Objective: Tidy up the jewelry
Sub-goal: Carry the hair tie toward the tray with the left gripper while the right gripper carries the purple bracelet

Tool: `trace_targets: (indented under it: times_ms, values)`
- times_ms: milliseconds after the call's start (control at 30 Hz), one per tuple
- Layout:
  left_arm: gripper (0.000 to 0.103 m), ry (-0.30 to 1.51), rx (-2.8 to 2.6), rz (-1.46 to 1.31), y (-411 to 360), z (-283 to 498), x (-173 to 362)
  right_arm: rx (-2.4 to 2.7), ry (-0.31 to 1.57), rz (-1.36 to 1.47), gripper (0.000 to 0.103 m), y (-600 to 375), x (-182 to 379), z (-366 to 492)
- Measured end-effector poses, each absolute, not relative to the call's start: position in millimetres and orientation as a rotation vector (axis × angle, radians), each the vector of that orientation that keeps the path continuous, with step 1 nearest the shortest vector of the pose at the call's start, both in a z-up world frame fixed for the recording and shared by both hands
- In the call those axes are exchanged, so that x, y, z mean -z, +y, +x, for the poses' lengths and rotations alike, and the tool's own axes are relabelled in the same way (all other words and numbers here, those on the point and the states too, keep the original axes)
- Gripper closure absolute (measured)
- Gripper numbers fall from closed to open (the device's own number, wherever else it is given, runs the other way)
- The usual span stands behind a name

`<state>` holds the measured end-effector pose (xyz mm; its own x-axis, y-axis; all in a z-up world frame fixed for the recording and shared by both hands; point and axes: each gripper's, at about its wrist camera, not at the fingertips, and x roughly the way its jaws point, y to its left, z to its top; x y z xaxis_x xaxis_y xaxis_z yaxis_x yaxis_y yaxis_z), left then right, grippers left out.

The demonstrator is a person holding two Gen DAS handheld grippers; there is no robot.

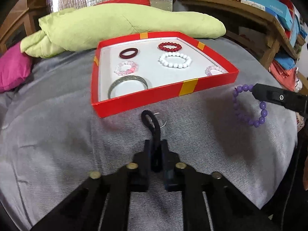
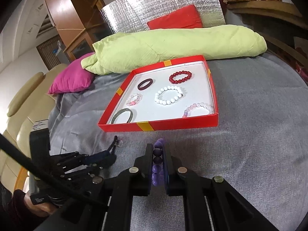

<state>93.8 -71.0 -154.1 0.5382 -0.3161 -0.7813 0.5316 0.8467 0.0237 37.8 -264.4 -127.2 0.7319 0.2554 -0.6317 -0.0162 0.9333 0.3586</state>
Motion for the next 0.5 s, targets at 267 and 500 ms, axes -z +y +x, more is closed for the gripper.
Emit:
trace_targets:
  times_ms: [267,500]
  values:
    - [0.096,0.74,0.483,0.251,-62,87,128,-0.155,0.735,0.347,0.093,-266,127,38]
    - [0.096,0.707,0.446,0.256,-57,85,120,-0.167,0.727,0.349,0.093,-264,125,37]
